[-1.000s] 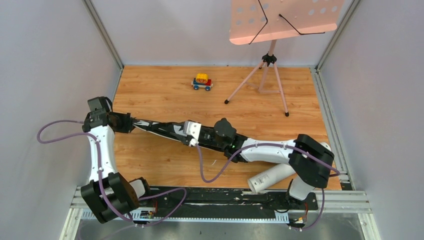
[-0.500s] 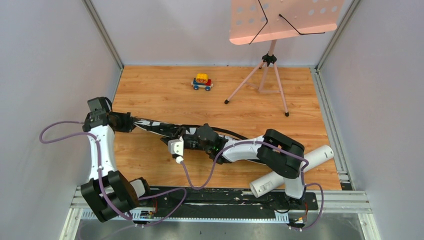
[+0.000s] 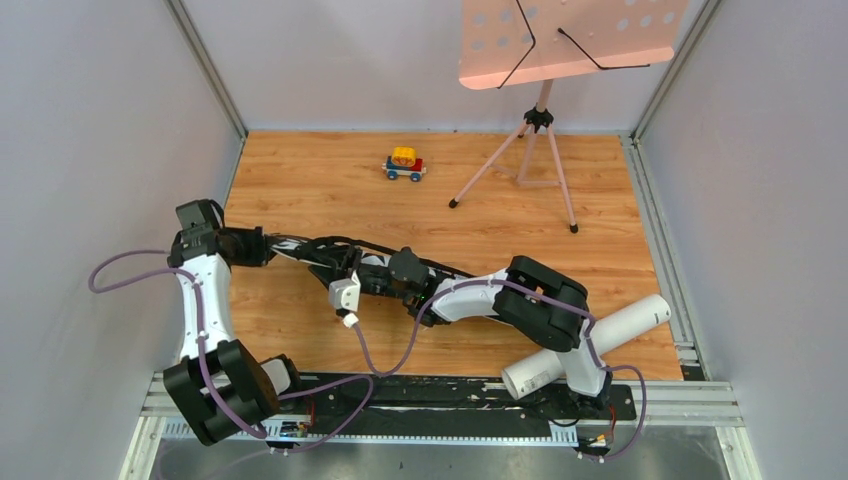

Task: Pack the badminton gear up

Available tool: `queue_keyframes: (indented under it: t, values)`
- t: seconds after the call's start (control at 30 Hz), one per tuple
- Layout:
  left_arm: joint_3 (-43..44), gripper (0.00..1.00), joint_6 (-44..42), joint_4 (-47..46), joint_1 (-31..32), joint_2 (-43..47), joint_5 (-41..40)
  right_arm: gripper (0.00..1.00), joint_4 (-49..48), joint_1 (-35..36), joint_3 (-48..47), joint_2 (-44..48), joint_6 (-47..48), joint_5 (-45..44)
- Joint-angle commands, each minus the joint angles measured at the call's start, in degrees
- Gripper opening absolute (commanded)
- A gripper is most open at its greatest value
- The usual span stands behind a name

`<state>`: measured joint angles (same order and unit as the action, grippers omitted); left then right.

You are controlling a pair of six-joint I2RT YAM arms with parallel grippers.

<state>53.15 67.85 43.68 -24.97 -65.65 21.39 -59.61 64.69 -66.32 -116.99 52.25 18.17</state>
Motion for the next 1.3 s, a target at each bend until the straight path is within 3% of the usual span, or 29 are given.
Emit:
queue_keyframes:
  t: [0.0,0.23,0.4,0.47,0.6,0.73,1.0,1.27]
  values:
    - [-1.70,0.00,3.48,5.32,-0.45,1.59,11.30,0.39,-3.86,-1.08,-2.46,-1.03,1.28,0.52]
    - [-2.26,0.00,3.82,5.00,-1.13,1.79,14.02,0.42,-3.56,-2.03,-3.77,-1.21,0.86,3.82]
    - [-1.88,0.00,3.55,5.66,-1.57,2.56,16.06,0.26,2.25,-1.90,-6.89,-2.77,1.66,4.70]
    - [-1.68,0.00,3.98,6.12,-1.57,4.06,15.07,0.25,0.76,-1.58,-7.13,-4.10,1.36,4.69]
    - [-2.00,0.00,4.54,5.88,-1.57,4.88,15.14,0.36,-1.89,-1.46,-8.75,-5.58,-2.09,0.76]
    - [-2.28,0.00,4.32,5.82,-1.57,4.40,15.72,0.38,-2.62,-1.49,-9.36,-5.88,-2.01,-3.02]
    - [-2.34,0.00,4.70,4.94,-1.57,4.09,15.95,0.02,-4.81,-1.58,-6.21,-3.74,-0.04,-5.28]
    - [-0.67,0.00,5.36,4.83,-1.85,3.04,14.78,0.00,-1.04,-1.65,-2.50,-0.16,0.48,-2.13]
